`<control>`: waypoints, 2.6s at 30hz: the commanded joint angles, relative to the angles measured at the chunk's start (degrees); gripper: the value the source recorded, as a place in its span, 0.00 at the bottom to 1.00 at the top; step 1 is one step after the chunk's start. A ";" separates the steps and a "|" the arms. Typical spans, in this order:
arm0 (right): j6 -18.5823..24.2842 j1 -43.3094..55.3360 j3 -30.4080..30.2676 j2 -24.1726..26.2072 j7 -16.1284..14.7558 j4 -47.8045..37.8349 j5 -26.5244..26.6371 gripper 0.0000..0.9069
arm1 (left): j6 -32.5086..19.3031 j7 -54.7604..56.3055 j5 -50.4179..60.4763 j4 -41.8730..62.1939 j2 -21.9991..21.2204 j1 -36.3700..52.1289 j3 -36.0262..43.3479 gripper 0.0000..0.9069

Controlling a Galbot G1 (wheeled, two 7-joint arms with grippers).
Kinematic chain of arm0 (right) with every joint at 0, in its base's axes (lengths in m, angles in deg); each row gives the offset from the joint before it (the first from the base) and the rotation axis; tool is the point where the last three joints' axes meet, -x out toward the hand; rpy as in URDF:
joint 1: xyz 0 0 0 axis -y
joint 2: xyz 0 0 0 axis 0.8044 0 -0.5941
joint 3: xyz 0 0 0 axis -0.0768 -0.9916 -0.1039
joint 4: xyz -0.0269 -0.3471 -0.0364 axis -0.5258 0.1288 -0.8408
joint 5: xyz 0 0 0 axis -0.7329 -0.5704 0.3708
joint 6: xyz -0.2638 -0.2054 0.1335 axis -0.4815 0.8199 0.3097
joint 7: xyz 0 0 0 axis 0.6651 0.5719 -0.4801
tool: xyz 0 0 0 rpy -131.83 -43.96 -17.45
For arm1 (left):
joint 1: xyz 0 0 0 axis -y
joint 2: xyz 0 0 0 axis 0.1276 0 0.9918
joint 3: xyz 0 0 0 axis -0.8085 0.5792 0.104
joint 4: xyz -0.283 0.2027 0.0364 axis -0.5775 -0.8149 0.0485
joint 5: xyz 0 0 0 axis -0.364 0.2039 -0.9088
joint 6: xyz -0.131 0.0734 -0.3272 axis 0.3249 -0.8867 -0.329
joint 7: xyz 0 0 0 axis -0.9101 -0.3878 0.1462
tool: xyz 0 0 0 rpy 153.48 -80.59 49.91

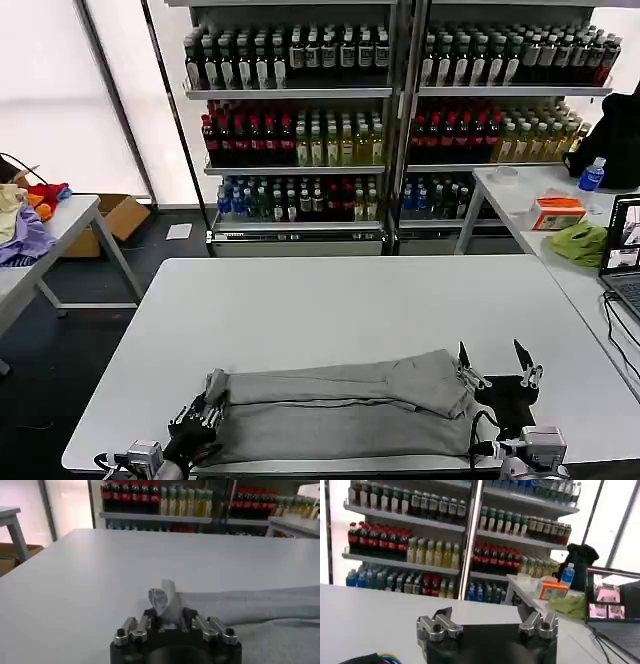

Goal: Fold and organize the clothes.

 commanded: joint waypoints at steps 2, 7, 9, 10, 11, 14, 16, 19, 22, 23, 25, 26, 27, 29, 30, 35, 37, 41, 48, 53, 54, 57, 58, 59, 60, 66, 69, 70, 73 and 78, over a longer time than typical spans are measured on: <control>-0.15 1.25 1.04 -0.07 0.14 0.24 1.00 1.00 | -2.42 -0.68 0.52 2.03 -0.43 0.39 -1.22 0.01; -0.22 2.50 0.97 0.01 0.14 0.16 1.33 1.00 | -2.24 0.34 -3.13 0.24 3.61 2.66 -10.01 0.00; -0.56 3.21 0.73 0.14 0.13 0.10 1.63 1.00 | -1.73 0.60 -5.29 -0.21 6.14 3.74 -16.58 0.00; -0.76 3.47 0.60 0.12 0.14 0.10 1.68 1.00 | -1.51 0.75 -6.72 0.06 9.18 4.77 -20.31 0.00; -0.97 3.94 0.25 0.00 0.14 0.05 1.69 1.00 | -1.31 0.78 -7.76 0.73 11.76 5.13 -23.83 0.00; -1.09 4.79 -0.61 -0.28 0.07 -0.12 1.71 1.00 | -1.49 0.28 -8.99 4.73 20.83 5.53 -32.91 0.00; -1.09 5.13 -1.16 -0.50 0.05 -0.24 1.70 1.00 | -2.13 -0.31 -8.96 9.58 25.52 5.01 -37.61 0.00; -1.17 5.61 -1.72 -0.99 -0.01 -0.37 1.69 1.00 | -2.50 -1.31 -8.86 13.13 29.21 3.64 -40.68 0.00; -1.25 5.83 -1.74 -1.29 -0.06 -0.04 1.75 1.00 | -2.33 -1.80 -8.23 12.09 28.83 3.25 -40.26 0.00; -1.30 5.77 -1.73 -1.43 -0.04 0.09 1.79 1.00 | -2.29 -1.77 -7.86 11.78 28.56 3.30 -39.90 0.00; -1.18 5.47 -1.79 -1.55 -0.04 0.18 1.76 1.00 | -2.33 -1.76 -6.74 9.05 26.80 3.21 -37.61 0.00; -1.04 5.25 -1.80 -1.66 -0.06 0.20 1.75 1.00 | -2.27 -1.77 -6.39 6.89 26.06 2.88 -35.93 0.00; -0.57 4.77 -1.74 -1.85 0.02 0.20 1.74 1.00 | -1.66 -1.74 -6.52 4.43 24.95 2.16 -33.49 0.00; -0.05 4.13 -1.63 -2.14 0.09 0.12 1.68 1.00 | -0.91 -1.96 -5.16 0.27 23.06 1.26 -27.96 0.00; 0.15 3.88 -1.62 -2.40 0.16 0.04 1.62 1.00 | -0.53 -2.17 -3.77 -0.92 21.68 1.27 -24.87 0.00; 0.98 2.14 -1.34 -3.71 0.05 0.59 0.81 1.00 | 2.24 -1.38 -1.57 -6.41 12.04 3.25 -9.75 0.00; 1.35 2.05 -1.22 -4.44 0.32 0.25 0.69 1.00 | 2.46 -0.64 -0.05 -6.36 8.83 3.53 -3.56 0.00; 1.78 0.47 -1.30 -6.33 0.27 0.45 -0.54 1.00 | 3.28 -0.35 2.25 -6.80 3.95 4.86 5.78 0.00; 2.74 -2.56 -0.47 -8.75 0.38 2.25 -2.08 1.00 | 4.44 1.24 1.19 -3.19 2.71 9.39 12.09 0.00; 3.05 -3.90 -0.84 -10.16 0.41 2.67 -3.90 1.00 | 5.87 2.13 -1.42 -3.97 3.33 12.26 13.28 0.00; 3.09 -4.03 -1.00 -10.40 0.40 2.68 -4.18 1.00 | 5.86 2.02 -1.42 -3.94 3.68 12.49 13.63 0.00; 3.10 -4.29 -1.43 -10.98 0.39 2.74 -5.00 1.00 | 5.69 1.86 -1.51 -3.00 4.04 13.06 14.16 0.00; 3.10 -4.32 -1.65 -11.12 0.36 2.69 -5.31 1.00 | 5.67 1.88 -1.55 -2.52 4.04 13.44 14.18 0.00; 3.10 -4.35 -1.95 -11.27 0.35 2.66 -5.52 1.00 | 5.66 1.89 -1.60 -2.12 4.03 13.82 14.16 0.00; 3.10 -4.34 -2.08 -11.40 0.38 2.62 -5.70 1.00 | 5.66 1.87 -1.62 -1.51 4.03 14.37 14.08 0.00; 3.11 -4.37 -2.26 -11.57 0.30 2.43 -5.84 1.00 | 5.44 1.71 -1.68 1.91 4.17 15.95 13.77 0.00; 3.18 -4.53 -2.19 -11.18 0.20 2.27 -5.78 1.00 | 4.86 1.34 -1.67 3.27 3.65 16.28 13.72 0.00; 3.17 -4.49 -2.14 -11.08 0.21 2.20 -5.74 1.00 | 4.58 0.93 -1.59 3.50 3.36 16.23 13.74 0.01; 3.09 -4.11 -2.08 -10.56 0.17 1.78 -5.62 1.00 | 3.54 0.92 -1.58 3.91 2.37 15.85 14.31 1.00; 2.83 -3.09 -2.60 -9.75 0.01 1.16 -5.44 1.00 | 2.38 1.34 -2.05 2.33 1.61 13.94 14.99 1.00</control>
